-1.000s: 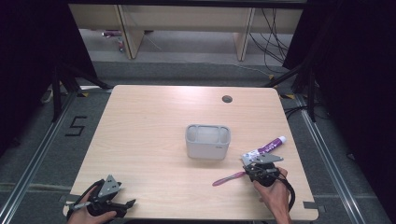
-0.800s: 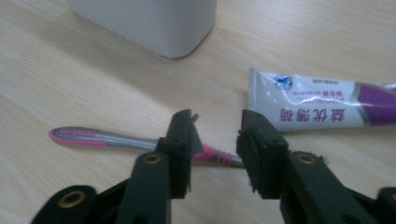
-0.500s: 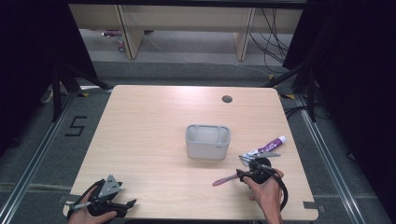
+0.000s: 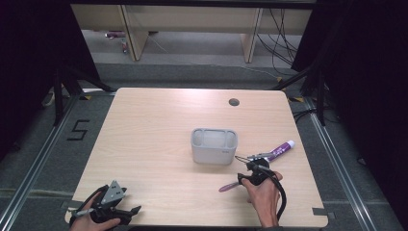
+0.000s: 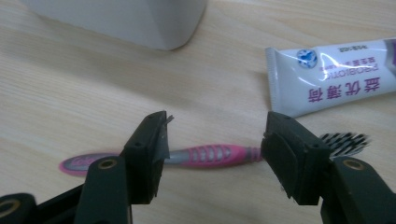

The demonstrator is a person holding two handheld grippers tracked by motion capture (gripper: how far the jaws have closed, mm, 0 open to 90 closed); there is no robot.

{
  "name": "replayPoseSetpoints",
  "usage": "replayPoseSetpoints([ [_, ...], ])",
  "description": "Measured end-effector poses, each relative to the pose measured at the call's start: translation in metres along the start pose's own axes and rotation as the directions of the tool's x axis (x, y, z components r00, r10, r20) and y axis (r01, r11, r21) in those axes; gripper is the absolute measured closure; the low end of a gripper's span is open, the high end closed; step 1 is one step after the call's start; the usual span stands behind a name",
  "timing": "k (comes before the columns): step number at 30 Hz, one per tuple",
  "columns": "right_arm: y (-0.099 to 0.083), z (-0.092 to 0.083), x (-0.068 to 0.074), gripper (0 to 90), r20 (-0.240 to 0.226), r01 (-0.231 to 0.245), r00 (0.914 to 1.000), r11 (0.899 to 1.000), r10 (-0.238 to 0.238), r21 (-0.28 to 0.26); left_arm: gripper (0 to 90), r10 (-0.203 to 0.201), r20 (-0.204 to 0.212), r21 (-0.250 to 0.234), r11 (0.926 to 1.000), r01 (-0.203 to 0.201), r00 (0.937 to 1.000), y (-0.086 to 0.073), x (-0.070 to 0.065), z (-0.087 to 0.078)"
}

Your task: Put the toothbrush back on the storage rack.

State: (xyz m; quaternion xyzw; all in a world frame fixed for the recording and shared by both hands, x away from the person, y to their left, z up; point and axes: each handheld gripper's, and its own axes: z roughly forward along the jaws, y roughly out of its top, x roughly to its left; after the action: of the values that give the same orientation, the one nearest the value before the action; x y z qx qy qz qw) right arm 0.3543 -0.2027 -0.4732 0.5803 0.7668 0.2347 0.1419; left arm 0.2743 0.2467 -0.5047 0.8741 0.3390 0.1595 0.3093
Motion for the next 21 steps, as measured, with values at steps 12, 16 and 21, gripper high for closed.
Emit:
replayPoseSetpoints([
  [12,-0.0032,0.0072,0.0056,41.5,0.025,-0.016,0.9996,0.999,0.015,0.036,18.1,-0.02,0.005,-0.001,0.9998,0.02,0.9998,-0.0002,-0.0009,0.001],
  [16,-0.004,0.0079,0.0045,41.6,0.02,0.01,0.9997,0.999,-0.011,0.036,18.1,-0.005,0.002,-0.001,1.0,0.005,1.0,0.0,-0.0004,0.0004],
  [21,-0.0055,0.0073,0.0059,42.0,0.019,-0.006,0.9998,0.999,0.006,0.046,18.1,-0.009,-0.002,-0.01,0.9999,0.009,1.0,-0.0001,-0.0009,0.0005],
])
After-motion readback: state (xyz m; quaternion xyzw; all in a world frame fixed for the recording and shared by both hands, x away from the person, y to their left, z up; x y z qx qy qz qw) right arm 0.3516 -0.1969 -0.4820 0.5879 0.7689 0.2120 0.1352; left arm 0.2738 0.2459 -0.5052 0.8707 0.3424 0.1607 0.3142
